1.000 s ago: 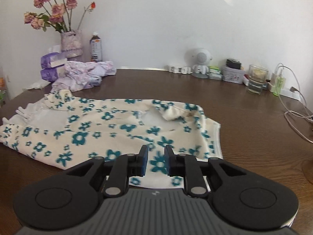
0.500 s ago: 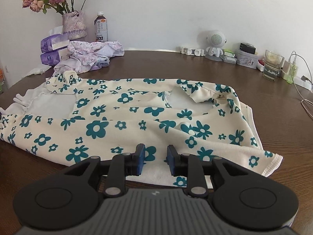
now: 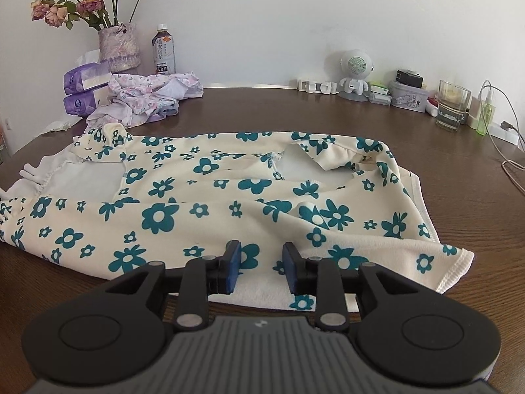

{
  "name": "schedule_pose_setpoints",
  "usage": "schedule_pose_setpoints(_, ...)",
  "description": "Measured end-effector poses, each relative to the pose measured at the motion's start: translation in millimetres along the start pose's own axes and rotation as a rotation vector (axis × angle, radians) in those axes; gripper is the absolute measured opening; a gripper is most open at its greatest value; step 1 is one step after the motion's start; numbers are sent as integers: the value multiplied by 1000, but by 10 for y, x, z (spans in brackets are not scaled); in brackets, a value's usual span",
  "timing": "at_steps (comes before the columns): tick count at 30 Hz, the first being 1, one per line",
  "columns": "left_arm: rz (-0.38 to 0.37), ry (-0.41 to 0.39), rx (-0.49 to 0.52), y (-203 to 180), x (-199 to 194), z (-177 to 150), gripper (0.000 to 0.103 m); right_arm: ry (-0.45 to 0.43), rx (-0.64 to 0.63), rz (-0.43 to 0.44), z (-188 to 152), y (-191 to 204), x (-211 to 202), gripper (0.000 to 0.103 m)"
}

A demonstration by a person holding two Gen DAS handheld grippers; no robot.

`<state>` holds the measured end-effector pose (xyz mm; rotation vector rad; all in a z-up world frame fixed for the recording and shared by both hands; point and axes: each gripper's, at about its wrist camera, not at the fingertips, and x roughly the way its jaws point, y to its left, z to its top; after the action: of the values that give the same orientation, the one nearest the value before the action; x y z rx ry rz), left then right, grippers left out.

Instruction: Fold clothes

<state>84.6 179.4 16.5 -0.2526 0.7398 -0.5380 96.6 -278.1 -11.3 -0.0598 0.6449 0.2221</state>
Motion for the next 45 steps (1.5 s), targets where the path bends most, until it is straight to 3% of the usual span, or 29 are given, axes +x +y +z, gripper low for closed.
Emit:
schedule_pose_setpoints(2, -3, 26, 26, -32, 75, -2, 36, -4, -5, -5, -3, 12, -3, 28)
schedule_pose_setpoints(3, -8, 36, 37, -51, 106, -6, 15, -6, -7, -8, -5, 18, -6, 28)
schedule_pose_setpoints(4, -6, 34, 55, -89, 120, -8, 5, -8, -11, -11, -8, 23, -9, 28)
schedule_pose_setpoints(9, 74, -25, 165, -260, 85, 36, 4, -11, -20, -16, -15, 32, -19, 28)
schedule_pose_setpoints(20, 157, -109, 285, -453, 71, 187, 4, -18, -15, -33, -34, 29, -39, 34)
schedule_pose_setpoints(28, 204, -57, 301, -372, 294, 203, 4, -19, -7, -47, -48, 45, -51, 37)
schedule_pose_setpoints(31, 188, -42, 249, -311, 272, 150, 9, -18, 0, -45, -58, 35, -63, 39)
schedule_pose_setpoints(32, 172, -51, 216, -273, 212, 133, 18, -18, 5, -41, -60, 28, -65, 39)
schedule_pose_setpoints(34, 128, -84, 167, -248, 67, 101, 55, -20, 8, -36, -63, 22, -70, 40)
schedule_pose_setpoints(37, 60, -90, 219, -372, -159, 36, 75, -31, -23, -38, -71, 68, -91, 40)
schedule_pose_setpoints(40, 27, -21, 389, -596, -183, -84, 76, -45, -59, -15, -36, 161, -117, 44)
schedule_pose_setpoints(43, 126, 85, 600, -790, 29, -241, 75, -53, -90, 12, 17, 257, -104, 47)
schedule_pose_setpoints(44, 171, 112, 656, -819, 106, -271, 72, -54, -103, 12, 30, 289, -91, 47)
schedule_pose_setpoints(45, 200, 120, 699, -837, 154, -286, 59, -54, -117, 12, 44, 320, -78, 47)
